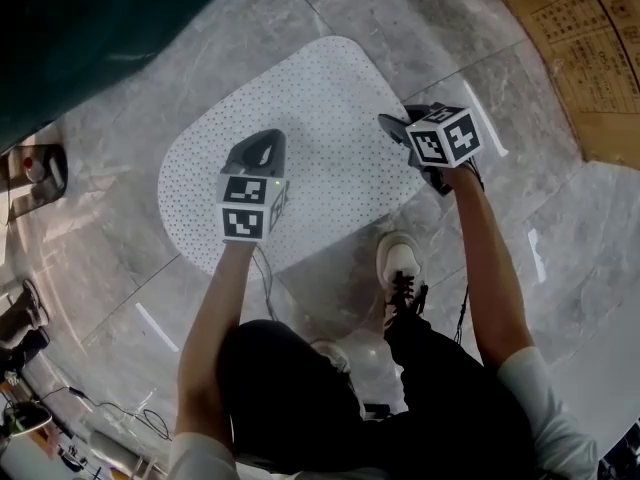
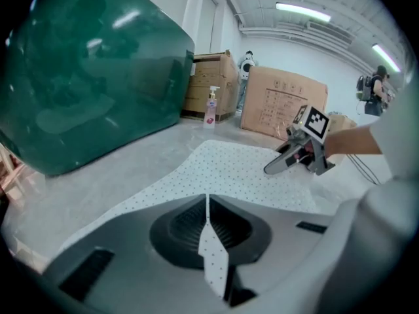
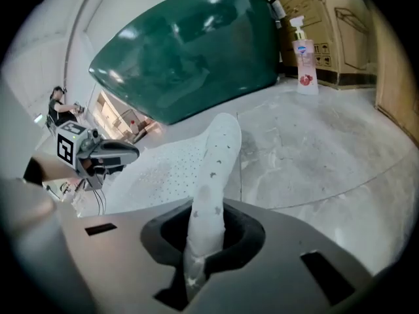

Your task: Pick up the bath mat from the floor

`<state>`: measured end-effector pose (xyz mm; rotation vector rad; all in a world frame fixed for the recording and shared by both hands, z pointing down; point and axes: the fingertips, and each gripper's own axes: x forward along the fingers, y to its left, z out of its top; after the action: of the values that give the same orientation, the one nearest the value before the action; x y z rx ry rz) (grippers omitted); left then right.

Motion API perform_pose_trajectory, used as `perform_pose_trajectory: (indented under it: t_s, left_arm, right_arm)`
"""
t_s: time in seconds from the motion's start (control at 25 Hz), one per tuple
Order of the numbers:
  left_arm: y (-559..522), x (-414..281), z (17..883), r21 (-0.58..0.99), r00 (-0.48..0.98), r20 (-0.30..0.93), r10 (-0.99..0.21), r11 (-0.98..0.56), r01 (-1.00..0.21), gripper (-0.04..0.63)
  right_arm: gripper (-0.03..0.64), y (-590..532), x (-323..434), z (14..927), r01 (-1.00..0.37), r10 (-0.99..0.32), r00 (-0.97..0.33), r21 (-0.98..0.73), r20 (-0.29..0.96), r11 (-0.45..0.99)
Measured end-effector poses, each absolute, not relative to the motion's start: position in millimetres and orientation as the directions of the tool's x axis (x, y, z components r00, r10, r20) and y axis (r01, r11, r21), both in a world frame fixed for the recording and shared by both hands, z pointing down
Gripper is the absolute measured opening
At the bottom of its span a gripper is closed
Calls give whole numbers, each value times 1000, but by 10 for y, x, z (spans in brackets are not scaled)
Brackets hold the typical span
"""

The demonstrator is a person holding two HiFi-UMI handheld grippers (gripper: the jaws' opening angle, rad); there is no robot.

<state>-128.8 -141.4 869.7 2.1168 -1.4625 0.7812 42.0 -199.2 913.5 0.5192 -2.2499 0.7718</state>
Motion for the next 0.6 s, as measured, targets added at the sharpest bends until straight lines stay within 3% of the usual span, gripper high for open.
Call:
perform_pose_trajectory:
  t_s: [0.4, 0.6]
  left_arm:
    - [-1347, -1368, 7930, 67, 250, 541, -803, -255, -965, 18]
    - [-1177, -1560, 7256, -13, 206, 520, -829, -249, -968, 18]
  right_arm:
    - [34, -1858, 305, 8036, -483, -206, -810, -425, 549, 766]
    - [34, -1857, 114, 7532, -492, -217, -791, -385, 572, 781]
